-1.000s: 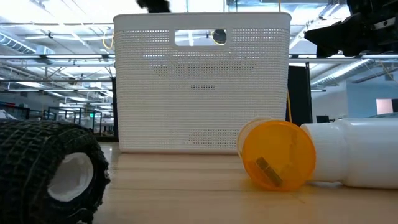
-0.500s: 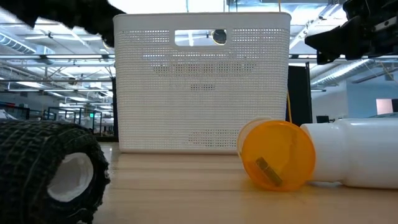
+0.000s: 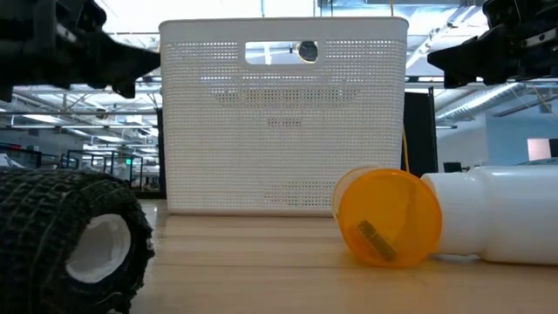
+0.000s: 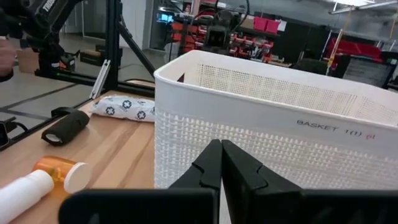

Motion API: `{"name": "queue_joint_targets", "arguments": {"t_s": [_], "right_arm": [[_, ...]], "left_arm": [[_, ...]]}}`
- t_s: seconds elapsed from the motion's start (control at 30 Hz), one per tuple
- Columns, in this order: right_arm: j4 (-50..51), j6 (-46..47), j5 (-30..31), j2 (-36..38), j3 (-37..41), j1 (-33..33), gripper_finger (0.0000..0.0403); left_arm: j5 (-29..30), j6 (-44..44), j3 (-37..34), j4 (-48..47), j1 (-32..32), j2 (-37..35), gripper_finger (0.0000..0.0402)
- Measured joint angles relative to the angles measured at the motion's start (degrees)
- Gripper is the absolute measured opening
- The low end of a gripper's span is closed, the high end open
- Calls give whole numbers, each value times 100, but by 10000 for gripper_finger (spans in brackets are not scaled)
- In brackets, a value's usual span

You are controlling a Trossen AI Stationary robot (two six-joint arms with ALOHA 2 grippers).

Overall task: Pick & place medical supplies in basket/bin
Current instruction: Put the white medicine bottle into the basket

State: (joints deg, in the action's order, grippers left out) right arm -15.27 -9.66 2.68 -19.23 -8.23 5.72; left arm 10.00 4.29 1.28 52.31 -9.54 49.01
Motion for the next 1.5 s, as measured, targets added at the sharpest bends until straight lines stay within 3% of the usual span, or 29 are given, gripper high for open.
{"name": "queue_joint_targets", "arguments": {"t_s": [0.23, 0.5, 0.67, 0.87, 1.13, 1.3, 1.5], "right_arm": [[-101, -147, 11, 1, 0, 2, 0], [-118, 291, -4, 1, 0, 0, 0], [-118, 299, -676, 1, 0, 2, 0], [-122, 226, -879, 29, 0, 2, 0], [-122, 296, -892, 173, 0, 2, 0], [-122, 370, -892, 173, 0, 2, 0], [-261, 475, -892, 171, 2, 2, 0]], "left_arm": [[-85, -143, -1, -100, 29, 9, 6], [136, 56, -11, -122, -109, -126, 3], [520, 474, -19, -479, -504, -424, 3], [1391, 975, -73, -804, -1076, -1070, 2], [2803, 1629, -72, -1908, -2158, -2609, 1], [2916, 1875, -70, -2462, -2439, -3407, 1], [3012, 1369, -70, -2909, -2435, -3617, 1]]}}
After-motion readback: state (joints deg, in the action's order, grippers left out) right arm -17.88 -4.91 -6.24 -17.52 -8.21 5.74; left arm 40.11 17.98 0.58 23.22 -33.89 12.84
